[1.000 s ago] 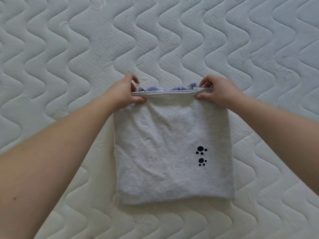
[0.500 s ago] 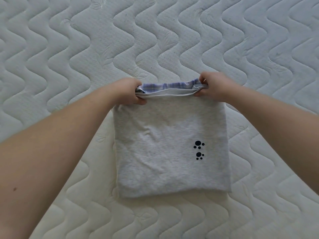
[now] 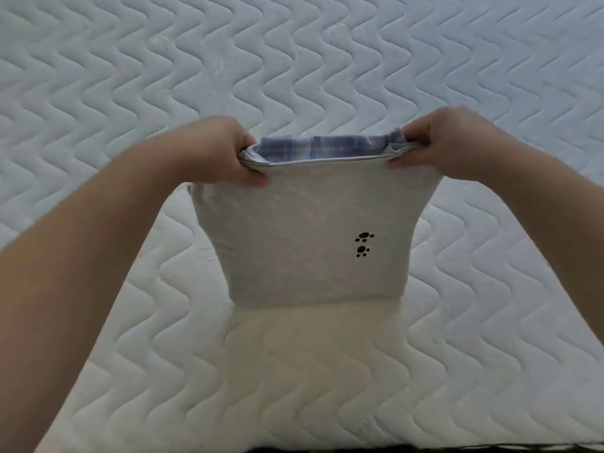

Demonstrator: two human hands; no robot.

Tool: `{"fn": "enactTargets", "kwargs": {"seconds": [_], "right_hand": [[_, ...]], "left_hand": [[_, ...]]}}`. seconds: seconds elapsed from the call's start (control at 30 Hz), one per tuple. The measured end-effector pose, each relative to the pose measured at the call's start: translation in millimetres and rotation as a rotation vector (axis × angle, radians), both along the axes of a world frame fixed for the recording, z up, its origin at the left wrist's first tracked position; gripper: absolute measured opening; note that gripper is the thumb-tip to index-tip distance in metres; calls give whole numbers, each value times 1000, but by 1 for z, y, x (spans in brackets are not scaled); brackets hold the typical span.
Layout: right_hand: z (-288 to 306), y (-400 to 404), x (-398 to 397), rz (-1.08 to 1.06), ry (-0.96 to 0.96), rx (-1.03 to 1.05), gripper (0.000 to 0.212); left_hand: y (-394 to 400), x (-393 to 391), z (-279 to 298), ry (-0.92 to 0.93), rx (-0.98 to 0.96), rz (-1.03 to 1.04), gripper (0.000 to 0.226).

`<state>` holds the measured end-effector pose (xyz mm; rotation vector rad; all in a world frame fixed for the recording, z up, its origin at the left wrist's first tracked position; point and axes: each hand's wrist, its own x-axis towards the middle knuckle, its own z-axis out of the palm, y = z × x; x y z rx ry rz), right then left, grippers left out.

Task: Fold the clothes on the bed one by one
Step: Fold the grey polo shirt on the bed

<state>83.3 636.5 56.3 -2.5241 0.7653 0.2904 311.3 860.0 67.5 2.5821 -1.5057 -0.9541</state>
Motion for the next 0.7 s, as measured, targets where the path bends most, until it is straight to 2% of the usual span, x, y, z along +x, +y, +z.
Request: {"fn": "enactTargets", "kwargs": {"seconds": [0.17,0.3,0.43,0.57,0.7], "right_hand": [[85,1,-17,-31,-268,-126,24],[106,12,-36,10,-421,-287,25],[60,38,-62,21,-463,-348,20],[-32,76,-96,15,-342,-340,21],[-122,125,-145,-44,-172,-189,31]], "left_hand": [[8,-15,94,-162,-258,37,15],[24,-32,115,-373,-446,-47,22],[39,-56,63,-455,-449,-21,16],[68,-96,-29,-344,-400,18,36],[114,-152,-123,-209,-394,16,47]]}}
